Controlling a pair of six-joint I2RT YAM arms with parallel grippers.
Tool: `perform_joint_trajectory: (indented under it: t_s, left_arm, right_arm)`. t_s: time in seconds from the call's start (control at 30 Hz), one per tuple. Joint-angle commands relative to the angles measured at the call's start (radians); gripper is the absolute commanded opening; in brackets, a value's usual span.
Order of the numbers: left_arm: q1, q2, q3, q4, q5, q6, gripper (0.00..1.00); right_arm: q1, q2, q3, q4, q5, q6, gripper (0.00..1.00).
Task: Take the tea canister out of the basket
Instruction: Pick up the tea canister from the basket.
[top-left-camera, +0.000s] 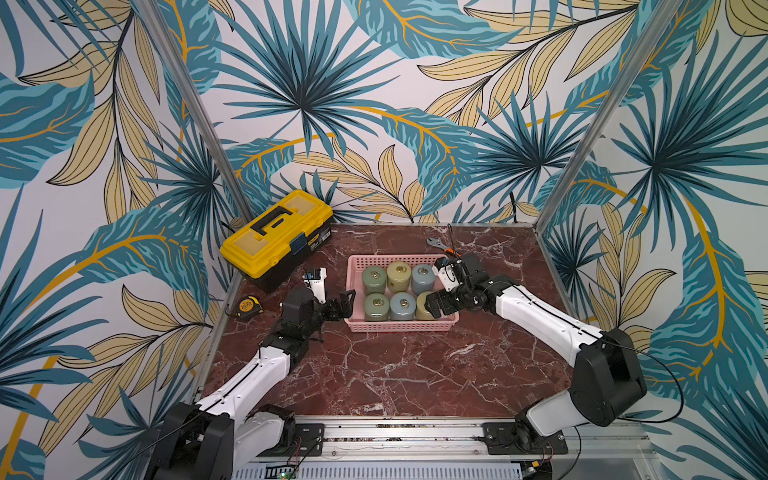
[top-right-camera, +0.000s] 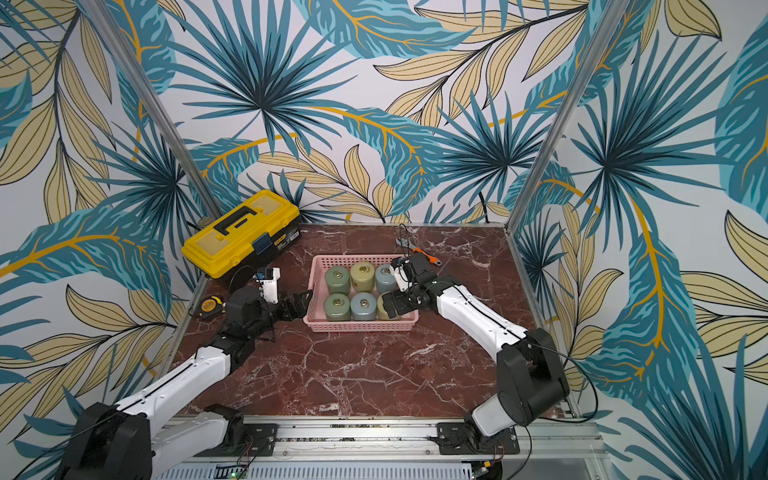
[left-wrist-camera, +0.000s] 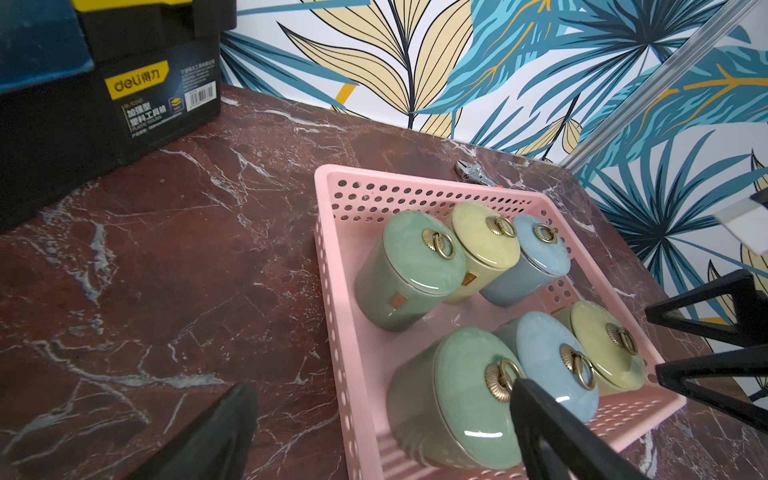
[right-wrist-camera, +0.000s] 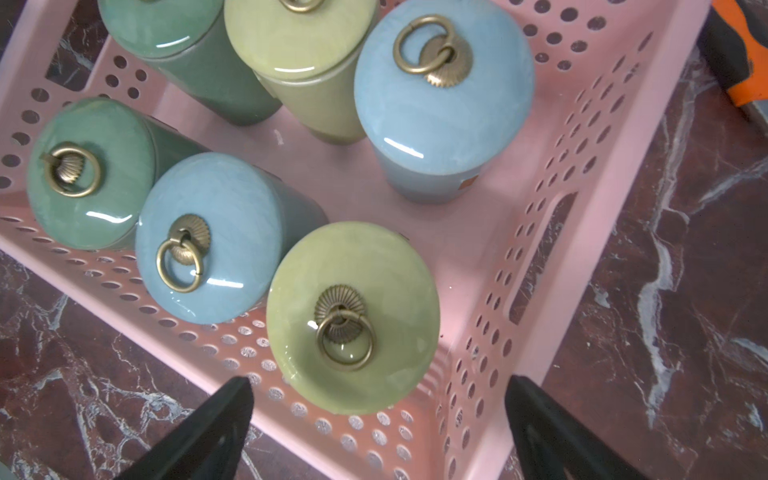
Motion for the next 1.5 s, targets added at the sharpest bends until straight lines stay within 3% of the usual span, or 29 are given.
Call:
perform_joint_trajectory:
  t_s: [0.0,1.0,1.47]
  left_arm:
    - [0.003,-0.013,-0.001,0.015,-0.018,0.019,1.00]
    - [0.002,-0.010,0.004,0.002,-0.030,0.022,1.00]
    - [0.001,-0.010,0.007,-0.004,-0.036,0.022,1.00]
  right_arm:
    - [0.011,0.030,0.031,-0.038,-0.018,-0.047,0.99]
    - [0.039,0.226,0.138,-0.041,0.044,-0.064,0.99]
    - [0.040,0.247,0.154,-0.046,0.046,-0.059,0.90]
